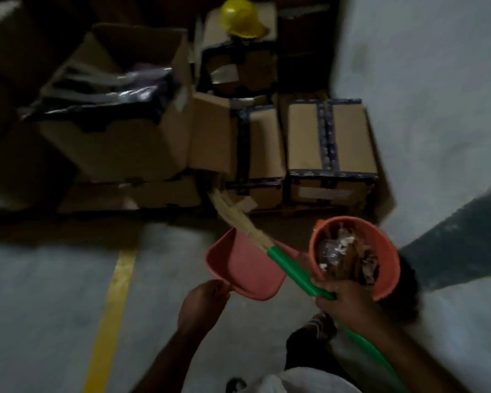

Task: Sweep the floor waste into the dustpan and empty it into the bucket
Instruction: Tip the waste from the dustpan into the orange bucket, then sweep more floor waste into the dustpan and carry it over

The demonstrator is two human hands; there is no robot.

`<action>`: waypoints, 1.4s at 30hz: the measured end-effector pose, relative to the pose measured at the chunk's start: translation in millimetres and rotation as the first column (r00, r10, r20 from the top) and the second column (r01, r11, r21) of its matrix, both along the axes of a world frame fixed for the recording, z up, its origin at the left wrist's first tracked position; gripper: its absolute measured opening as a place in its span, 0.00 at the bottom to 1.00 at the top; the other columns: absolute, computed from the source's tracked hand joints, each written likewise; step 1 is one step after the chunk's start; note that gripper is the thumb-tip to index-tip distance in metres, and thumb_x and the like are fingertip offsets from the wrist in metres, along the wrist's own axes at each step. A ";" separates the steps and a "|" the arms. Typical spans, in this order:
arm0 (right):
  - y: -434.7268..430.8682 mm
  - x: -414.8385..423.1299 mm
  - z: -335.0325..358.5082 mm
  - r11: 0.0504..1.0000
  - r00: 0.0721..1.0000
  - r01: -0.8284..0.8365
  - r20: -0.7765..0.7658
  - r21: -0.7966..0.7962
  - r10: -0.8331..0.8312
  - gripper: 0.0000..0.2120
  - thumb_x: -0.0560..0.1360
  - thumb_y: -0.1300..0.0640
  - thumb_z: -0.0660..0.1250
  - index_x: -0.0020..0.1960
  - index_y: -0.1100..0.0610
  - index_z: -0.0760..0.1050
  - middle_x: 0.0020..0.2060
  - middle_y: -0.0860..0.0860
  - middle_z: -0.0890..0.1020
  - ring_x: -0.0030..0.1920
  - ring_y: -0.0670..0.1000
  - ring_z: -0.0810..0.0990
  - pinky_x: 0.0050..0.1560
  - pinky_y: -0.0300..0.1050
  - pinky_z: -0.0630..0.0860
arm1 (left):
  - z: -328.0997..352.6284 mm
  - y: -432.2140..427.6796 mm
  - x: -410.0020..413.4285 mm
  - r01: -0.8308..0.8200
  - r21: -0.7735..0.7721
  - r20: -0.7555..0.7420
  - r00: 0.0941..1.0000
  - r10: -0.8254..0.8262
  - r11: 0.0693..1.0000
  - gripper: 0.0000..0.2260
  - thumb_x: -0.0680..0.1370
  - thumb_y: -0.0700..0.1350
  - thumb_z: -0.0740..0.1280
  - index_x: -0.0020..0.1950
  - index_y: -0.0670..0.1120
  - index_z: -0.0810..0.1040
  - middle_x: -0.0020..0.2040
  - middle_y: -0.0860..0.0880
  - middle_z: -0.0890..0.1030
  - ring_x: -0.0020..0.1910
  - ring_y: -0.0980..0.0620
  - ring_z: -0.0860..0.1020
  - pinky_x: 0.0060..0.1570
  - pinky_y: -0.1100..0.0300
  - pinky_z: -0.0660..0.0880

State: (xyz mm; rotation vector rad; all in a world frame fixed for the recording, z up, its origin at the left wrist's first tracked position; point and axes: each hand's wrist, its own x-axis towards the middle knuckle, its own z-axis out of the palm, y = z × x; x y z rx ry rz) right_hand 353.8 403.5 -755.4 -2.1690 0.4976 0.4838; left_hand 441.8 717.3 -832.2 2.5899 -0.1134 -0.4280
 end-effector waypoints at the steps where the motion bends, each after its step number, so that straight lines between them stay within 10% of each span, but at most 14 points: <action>1: 25.1 -0.2 2.4 0.998 0.998 -0.060 0.008 0.008 0.060 0.21 0.73 0.54 0.73 0.66 0.49 0.77 0.60 0.47 0.81 0.46 0.37 0.82 0.43 0.28 0.71 | 2.7 30.5 -16.8 -0.061 -0.004 0.010 0.998 0.061 0.998 0.13 0.73 0.57 0.72 0.55 0.55 0.83 0.51 0.52 0.84 0.51 0.49 0.82 0.45 0.57 0.75; 9: 234.8 36.0 30.2 0.846 0.858 -0.513 0.054 0.142 0.511 0.20 0.72 0.51 0.72 0.63 0.41 0.78 0.44 0.44 0.86 0.24 0.47 0.78 0.27 0.46 0.77 | 38.0 231.1 -149.3 -0.500 -0.103 0.044 0.861 0.506 0.860 0.13 0.69 0.57 0.71 0.52 0.60 0.85 0.48 0.58 0.84 0.47 0.60 0.81 0.44 0.65 0.73; 14: 352.8 51.8 61.4 0.700 0.713 -0.701 0.132 0.137 0.689 0.18 0.72 0.51 0.71 0.62 0.42 0.80 0.32 0.41 0.84 0.24 0.48 0.76 0.24 0.42 0.72 | 48.1 293.8 -205.2 -0.753 -0.277 0.037 0.612 0.790 0.597 0.10 0.71 0.48 0.77 0.51 0.54 0.86 0.39 0.66 0.83 0.41 0.66 0.82 0.39 0.70 0.75; 25: 549.5 107.7 76.0 0.477 0.498 -0.865 0.155 0.154 0.853 0.20 0.73 0.52 0.73 0.64 0.46 0.79 0.29 0.43 0.81 0.24 0.49 0.75 0.23 0.43 0.71 | 69.5 393.3 -207.7 -0.919 -0.381 -0.250 0.212 0.945 0.106 0.18 0.66 0.39 0.76 0.51 0.55 0.82 0.37 0.49 0.85 0.25 0.52 0.78 0.26 0.59 0.75; 29: 621.2 142.3 61.0 0.403 0.428 -0.898 0.140 0.179 0.893 0.19 0.72 0.53 0.73 0.63 0.47 0.79 0.30 0.41 0.83 0.24 0.52 0.77 0.23 0.46 0.73 | 77.1 445.3 -189.0 -0.931 -0.362 -0.281 0.147 0.948 0.037 0.23 0.63 0.37 0.70 0.53 0.57 0.80 0.40 0.47 0.84 0.24 0.51 0.77 0.25 0.60 0.73; 37: 776.7 207.8 62.5 0.300 0.313 -0.944 0.082 0.139 0.946 0.18 0.72 0.53 0.74 0.62 0.48 0.80 0.33 0.47 0.83 0.22 0.51 0.76 0.22 0.43 0.71 | 102.5 558.9 -151.3 -0.981 -0.172 -0.043 0.097 0.994 0.088 0.17 0.75 0.51 0.68 0.65 0.58 0.78 0.62 0.56 0.81 0.61 0.53 0.79 0.54 0.59 0.75; 42: 880.5 216.5 62.4 0.207 0.219 -0.967 0.068 0.148 0.973 0.18 0.74 0.54 0.72 0.63 0.48 0.79 0.36 0.52 0.84 0.23 0.51 0.75 0.23 0.42 0.69 | 100.9 634.0 -141.8 -0.984 -0.177 -0.013 0.005 1.000 0.003 0.17 0.75 0.52 0.69 0.64 0.57 0.77 0.57 0.54 0.83 0.54 0.51 0.81 0.46 0.57 0.75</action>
